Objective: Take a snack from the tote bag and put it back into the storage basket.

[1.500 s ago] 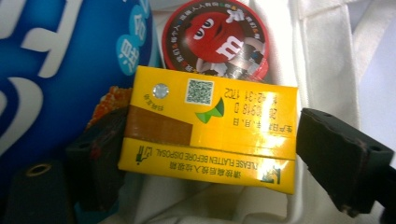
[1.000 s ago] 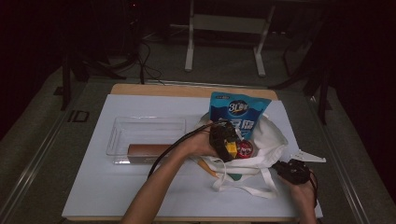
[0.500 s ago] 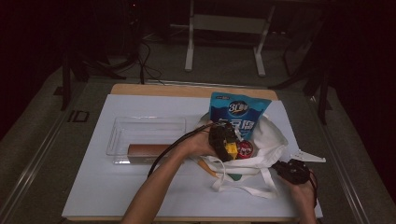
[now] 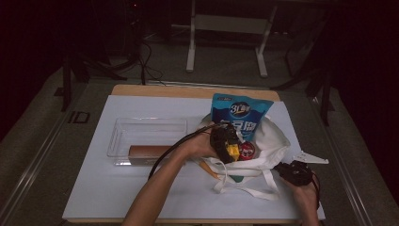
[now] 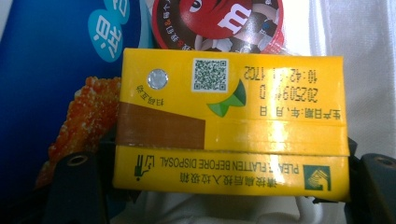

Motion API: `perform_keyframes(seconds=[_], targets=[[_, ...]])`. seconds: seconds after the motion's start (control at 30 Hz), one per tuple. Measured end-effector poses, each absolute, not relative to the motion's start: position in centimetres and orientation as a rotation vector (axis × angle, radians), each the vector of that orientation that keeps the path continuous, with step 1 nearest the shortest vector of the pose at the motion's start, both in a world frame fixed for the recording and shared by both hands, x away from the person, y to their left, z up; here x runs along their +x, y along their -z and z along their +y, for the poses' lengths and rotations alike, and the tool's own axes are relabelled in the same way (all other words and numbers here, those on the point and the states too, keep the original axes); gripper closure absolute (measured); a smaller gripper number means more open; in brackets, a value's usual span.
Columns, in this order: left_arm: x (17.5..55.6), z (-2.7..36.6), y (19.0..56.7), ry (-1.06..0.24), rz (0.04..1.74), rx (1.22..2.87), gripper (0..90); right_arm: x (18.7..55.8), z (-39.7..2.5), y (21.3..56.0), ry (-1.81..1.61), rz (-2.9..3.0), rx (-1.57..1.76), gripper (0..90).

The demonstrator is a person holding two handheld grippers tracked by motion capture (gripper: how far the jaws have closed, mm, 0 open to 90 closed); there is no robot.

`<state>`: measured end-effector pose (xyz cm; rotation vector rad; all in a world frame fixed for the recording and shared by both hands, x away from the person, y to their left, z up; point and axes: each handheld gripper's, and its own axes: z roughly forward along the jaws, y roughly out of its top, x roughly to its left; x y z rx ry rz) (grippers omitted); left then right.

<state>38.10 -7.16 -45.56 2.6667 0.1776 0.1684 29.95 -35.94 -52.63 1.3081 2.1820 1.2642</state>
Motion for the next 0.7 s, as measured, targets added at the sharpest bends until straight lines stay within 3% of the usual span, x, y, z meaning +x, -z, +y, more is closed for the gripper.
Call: perform_keyframes(seconds=[0.7], targets=[[37.6, -6.3, 44.1, -0.201, 0.189, 2.625, 28.2, 29.9, -36.0, 52.6, -1.263, 2.178, 1.311, 80.9]])
